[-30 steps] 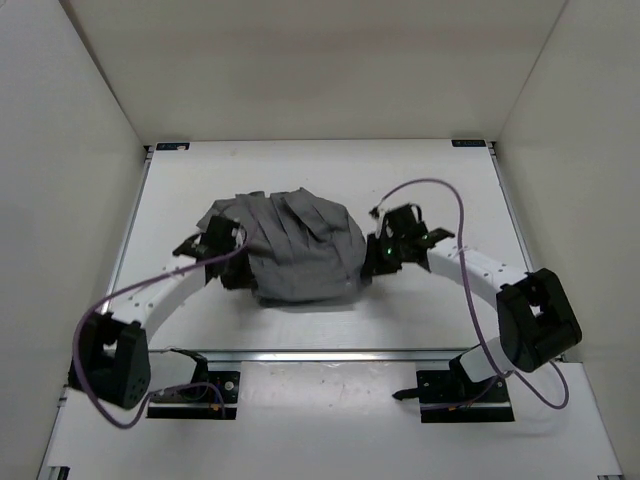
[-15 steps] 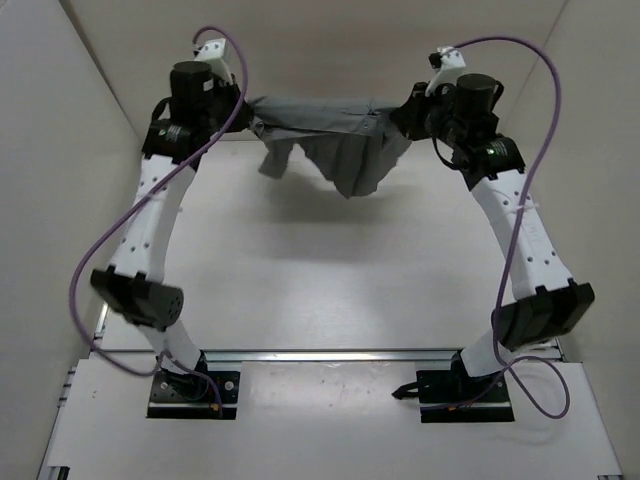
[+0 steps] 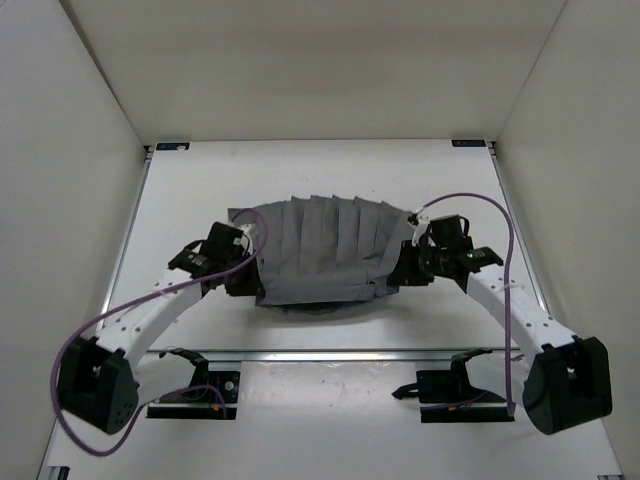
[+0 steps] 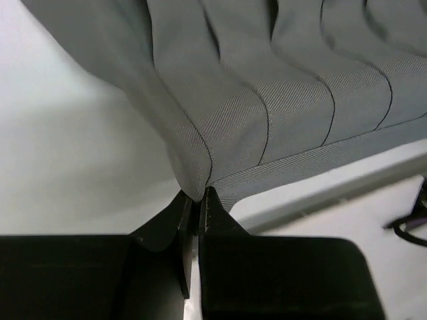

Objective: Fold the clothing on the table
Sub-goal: Flatten the skirt out

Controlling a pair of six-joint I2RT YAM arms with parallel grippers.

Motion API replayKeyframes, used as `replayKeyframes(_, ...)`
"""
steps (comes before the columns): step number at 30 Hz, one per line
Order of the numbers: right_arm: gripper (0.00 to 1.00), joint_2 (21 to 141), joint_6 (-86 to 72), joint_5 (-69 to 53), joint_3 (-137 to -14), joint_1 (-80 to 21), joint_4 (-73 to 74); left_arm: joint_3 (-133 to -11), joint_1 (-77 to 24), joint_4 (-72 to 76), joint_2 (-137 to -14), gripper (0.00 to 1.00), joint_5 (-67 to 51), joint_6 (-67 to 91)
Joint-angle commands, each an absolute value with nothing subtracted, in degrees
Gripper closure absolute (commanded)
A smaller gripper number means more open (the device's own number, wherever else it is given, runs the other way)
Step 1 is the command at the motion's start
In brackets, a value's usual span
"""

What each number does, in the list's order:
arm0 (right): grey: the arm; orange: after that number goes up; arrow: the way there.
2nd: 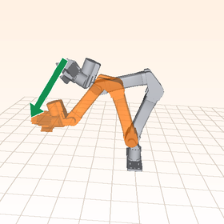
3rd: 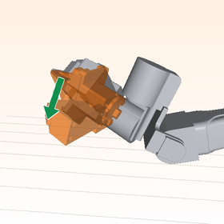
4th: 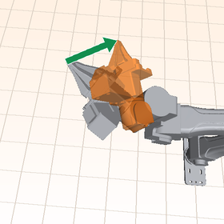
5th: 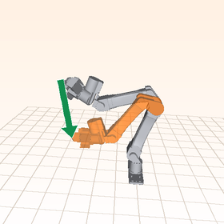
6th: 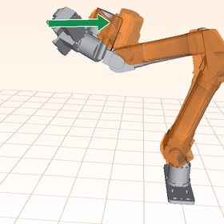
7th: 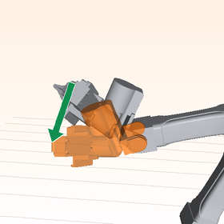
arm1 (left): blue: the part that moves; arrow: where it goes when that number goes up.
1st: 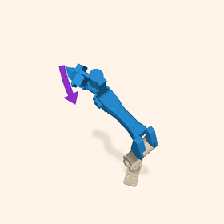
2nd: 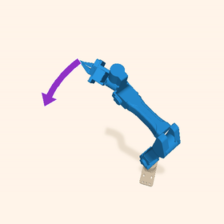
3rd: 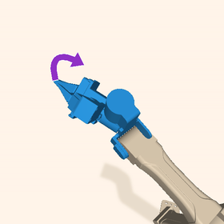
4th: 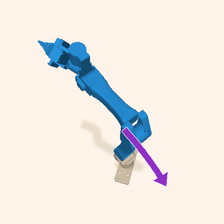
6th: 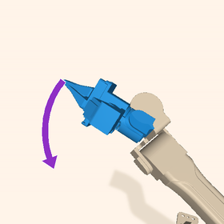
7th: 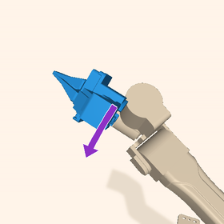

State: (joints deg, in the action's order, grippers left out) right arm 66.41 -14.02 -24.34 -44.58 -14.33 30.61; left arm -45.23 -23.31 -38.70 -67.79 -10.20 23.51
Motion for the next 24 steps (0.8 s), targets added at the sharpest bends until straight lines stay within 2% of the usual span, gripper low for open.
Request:
replayKeyframes(1,1.00,58.98,-17.04,-18.71,-42.55,-14.14,29.36,-43.34,-20.93,-46.67,-57.40,1.00,-2.37,25.13)
replayKeyframes(4,1.00,61.34,-18.29,-18.80,-42.53,-14.07,27.34,-44.20,-17.68,-44.75,-58.26,1.00,-4.92,23.83)
replayKeyframes(7,1.00,69.15,-15.74,-20.57,-50.15,-11.35,25.93,-51.82,-16.00,-41.24,-68.70,1.00,-7.03,21.19)
replayKeyframes(9,1.00,77.21,-14.24,-18.81,-57.72,-9.94,26.28,-59.19,-15.91,-40.26,-79.92,1.00,-7.90,18.91)
replayKeyframes(12,1.00,87.41,-11.16,-17.84,-78.27,-7.74,30.48,-78.97,-14.86,-42.44,-93.64,1.00,-10.36,17.23)
replayKeyframes(14,1.00,94.54,-9.67,-16.71,-98.60,-5.90,36.36,-98.25,-14.42,-46.12,-100.52,1.00,-10.29,17.23)
replayKeyframes(17,1.00,98.78,-8.01,-14.16,-119.72,-4.93,40.16,-119.29,-15.02,-47.99,-103.44,1.00,-4.41,16.26)
replayKeyframes(18,1.00,99.22,-7.39,-13.37,-123.36,-5.01,39.99,-123.18,-15.38,-46.86,-102.58,1.00,-1.18,15.39)
replayKeyframes(20,1.00,96.60,-8.26,-13.88,-122.27,-4.14,37.02,-122.09,-15.38,-40.73,-97.15,1.00,2.19,15.03)
replayKeyframes(24,1.00,83.08,-6.16,-10.56,-103.07,-5.35,26.75,-108.07,-12.92,-31.04,-86.59,1.00,2.28,15.03)
